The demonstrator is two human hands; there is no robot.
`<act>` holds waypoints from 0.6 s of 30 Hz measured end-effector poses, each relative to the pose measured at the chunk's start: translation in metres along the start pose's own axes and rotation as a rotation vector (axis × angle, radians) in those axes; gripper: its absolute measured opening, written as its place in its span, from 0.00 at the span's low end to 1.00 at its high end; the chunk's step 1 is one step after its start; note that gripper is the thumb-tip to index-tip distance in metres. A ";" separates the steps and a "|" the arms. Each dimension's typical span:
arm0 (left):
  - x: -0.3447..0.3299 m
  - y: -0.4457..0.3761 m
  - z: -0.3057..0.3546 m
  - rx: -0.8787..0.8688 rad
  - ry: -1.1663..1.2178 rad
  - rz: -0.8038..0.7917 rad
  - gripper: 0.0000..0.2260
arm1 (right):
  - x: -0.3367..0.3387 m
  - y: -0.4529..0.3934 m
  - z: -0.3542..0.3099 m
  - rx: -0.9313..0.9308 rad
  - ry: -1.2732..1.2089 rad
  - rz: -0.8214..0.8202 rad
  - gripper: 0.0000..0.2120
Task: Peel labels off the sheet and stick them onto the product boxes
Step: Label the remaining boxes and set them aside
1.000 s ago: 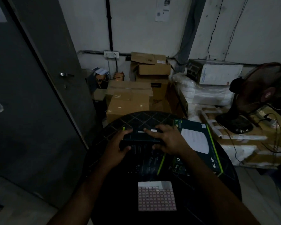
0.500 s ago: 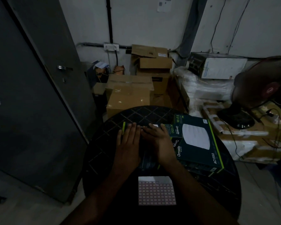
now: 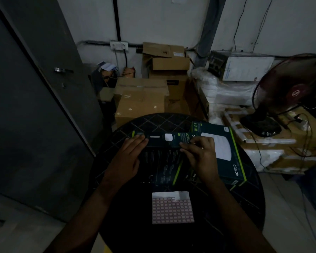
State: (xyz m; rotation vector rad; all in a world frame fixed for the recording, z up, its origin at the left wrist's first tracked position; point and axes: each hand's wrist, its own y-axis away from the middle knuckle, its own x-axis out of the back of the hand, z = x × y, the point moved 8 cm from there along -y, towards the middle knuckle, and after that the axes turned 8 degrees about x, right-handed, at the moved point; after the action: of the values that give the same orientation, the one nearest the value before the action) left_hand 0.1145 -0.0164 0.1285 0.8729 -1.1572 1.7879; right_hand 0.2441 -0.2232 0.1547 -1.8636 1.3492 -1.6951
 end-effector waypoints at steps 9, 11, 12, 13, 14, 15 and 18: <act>-0.007 0.001 0.021 0.058 -0.291 0.054 0.35 | 0.022 0.023 0.042 -0.337 -0.256 0.207 0.05; -0.016 -0.004 0.034 0.121 -0.350 0.028 0.36 | 0.023 0.030 0.042 -0.380 -0.267 0.279 0.04; -0.021 -0.007 0.040 0.136 -0.359 0.019 0.37 | 0.020 0.037 0.041 -0.406 -0.287 0.294 0.08; -0.025 -0.010 0.046 0.130 -0.367 0.007 0.38 | 0.014 0.044 0.039 -0.422 -0.309 0.268 0.13; -0.030 -0.014 0.052 0.107 -0.373 -0.005 0.38 | 0.005 0.052 0.034 -0.420 -0.315 0.190 0.20; -0.034 -0.016 0.056 0.076 -0.377 -0.020 0.39 | -0.009 0.062 0.029 -0.400 -0.295 0.067 0.26; -0.040 -0.019 0.062 0.021 -0.377 -0.047 0.41 | -0.061 0.104 0.024 -0.351 -0.226 -0.372 0.40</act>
State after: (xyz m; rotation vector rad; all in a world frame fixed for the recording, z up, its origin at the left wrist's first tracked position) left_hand 0.1554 -0.0796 0.1220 1.2778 -1.3401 1.6420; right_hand 0.2277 -0.2401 0.0338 -2.5528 1.3362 -1.4024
